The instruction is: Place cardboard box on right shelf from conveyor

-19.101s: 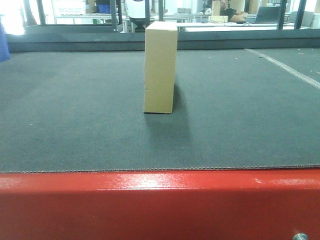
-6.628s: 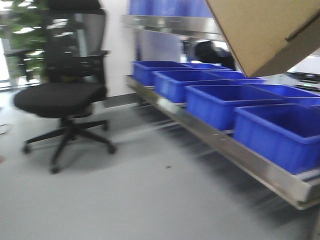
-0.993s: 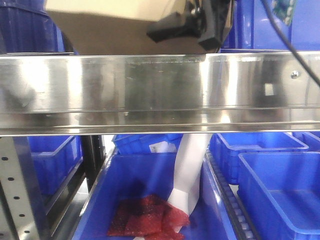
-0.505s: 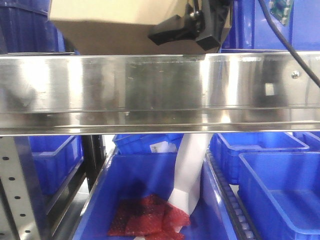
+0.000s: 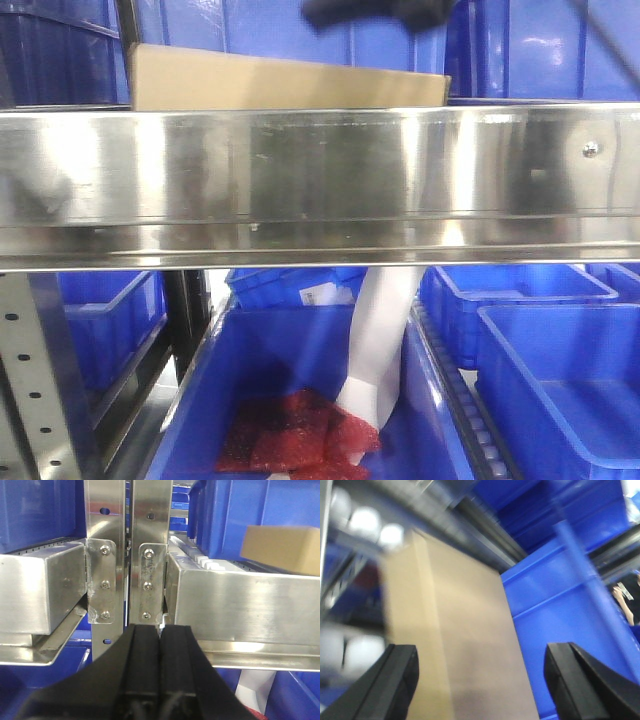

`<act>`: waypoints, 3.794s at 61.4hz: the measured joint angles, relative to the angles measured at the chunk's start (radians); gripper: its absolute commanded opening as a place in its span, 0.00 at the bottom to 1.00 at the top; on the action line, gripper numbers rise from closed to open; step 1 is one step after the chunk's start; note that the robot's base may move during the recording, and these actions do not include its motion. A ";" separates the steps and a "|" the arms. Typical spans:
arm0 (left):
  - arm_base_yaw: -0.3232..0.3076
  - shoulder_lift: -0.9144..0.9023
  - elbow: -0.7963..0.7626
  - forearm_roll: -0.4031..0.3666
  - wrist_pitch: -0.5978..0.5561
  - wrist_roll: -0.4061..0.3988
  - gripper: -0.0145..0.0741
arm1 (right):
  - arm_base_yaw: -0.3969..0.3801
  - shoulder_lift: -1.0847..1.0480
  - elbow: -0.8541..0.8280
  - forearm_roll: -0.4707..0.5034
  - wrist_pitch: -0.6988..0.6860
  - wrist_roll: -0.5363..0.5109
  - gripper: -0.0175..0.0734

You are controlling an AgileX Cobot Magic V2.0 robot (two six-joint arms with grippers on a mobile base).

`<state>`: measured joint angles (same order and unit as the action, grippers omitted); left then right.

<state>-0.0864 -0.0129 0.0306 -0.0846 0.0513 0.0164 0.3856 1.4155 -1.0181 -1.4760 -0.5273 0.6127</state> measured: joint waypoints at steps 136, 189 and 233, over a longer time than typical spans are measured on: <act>0.000 0.000 0.000 0.000 0.000 0.000 0.03 | -0.173 -0.746 0.473 1.432 0.625 -0.674 0.23; 0.000 0.000 0.000 0.000 0.000 0.000 0.03 | -0.410 -1.427 1.046 1.563 0.631 -0.676 0.23; 0.000 0.000 0.000 0.000 0.000 0.000 0.03 | -0.410 -1.427 1.046 1.563 0.642 -0.676 0.23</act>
<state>-0.0864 -0.0129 0.0306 -0.0846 0.0513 0.0164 -0.0247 -0.0110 0.0275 0.0874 0.1144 -0.0636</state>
